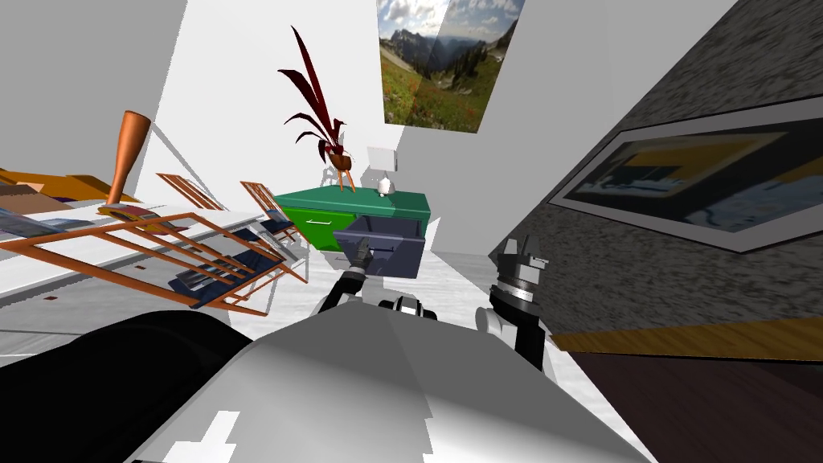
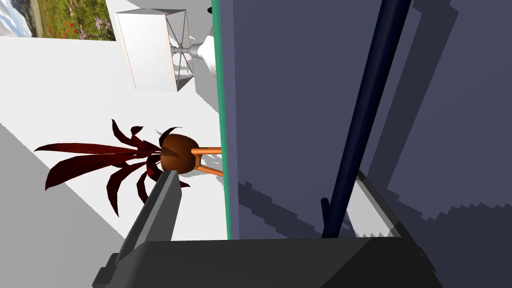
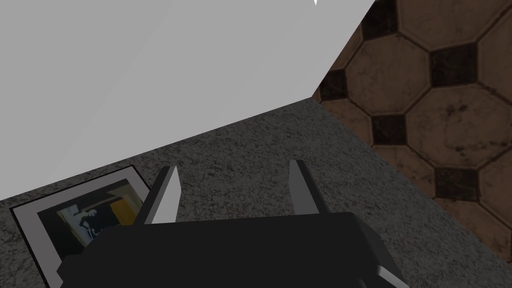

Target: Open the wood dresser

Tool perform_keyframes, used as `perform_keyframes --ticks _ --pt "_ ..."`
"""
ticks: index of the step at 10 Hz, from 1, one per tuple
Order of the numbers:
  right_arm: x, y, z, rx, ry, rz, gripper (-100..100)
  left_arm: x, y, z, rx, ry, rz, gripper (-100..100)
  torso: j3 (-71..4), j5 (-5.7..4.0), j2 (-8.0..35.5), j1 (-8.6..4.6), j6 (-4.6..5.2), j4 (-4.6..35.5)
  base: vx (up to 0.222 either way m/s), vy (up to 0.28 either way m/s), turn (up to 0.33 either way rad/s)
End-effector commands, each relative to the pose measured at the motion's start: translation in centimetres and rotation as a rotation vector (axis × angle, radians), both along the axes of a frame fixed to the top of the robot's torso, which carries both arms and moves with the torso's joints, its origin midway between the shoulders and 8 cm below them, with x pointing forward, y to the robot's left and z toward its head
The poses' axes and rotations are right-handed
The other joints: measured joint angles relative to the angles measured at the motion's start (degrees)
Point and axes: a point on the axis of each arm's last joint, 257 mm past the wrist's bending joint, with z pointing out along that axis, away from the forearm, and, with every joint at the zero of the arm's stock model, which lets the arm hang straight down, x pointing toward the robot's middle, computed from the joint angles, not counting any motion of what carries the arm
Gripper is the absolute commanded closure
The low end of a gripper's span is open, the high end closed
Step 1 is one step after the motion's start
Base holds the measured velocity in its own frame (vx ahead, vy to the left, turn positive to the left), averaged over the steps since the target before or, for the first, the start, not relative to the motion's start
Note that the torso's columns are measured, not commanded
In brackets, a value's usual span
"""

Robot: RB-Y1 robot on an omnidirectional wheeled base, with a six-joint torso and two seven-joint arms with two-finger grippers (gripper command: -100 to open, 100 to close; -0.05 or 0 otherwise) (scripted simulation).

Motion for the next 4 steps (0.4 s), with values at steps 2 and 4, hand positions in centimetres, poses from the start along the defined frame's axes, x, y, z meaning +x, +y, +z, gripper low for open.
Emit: perform_keyframes --ticks 2,4 --pt "0.0 0.0 0.0 0.0 0.0 0.0 0 -0.01 0.01 -0.14 0.0 0.004 0.0 0 -0.06 0.02 -0.1 0.02 0.01 -0.05 0.0 0.0 0.0" --pt "0.0 0.0 0.0 0.0 0.0 0.0 0 -0.02 0.02 -0.21 0.0 0.005 0.0 0 -0.08 0.04 -0.14 0.03 0.01 -0.08 0.0 0.0 0.0"
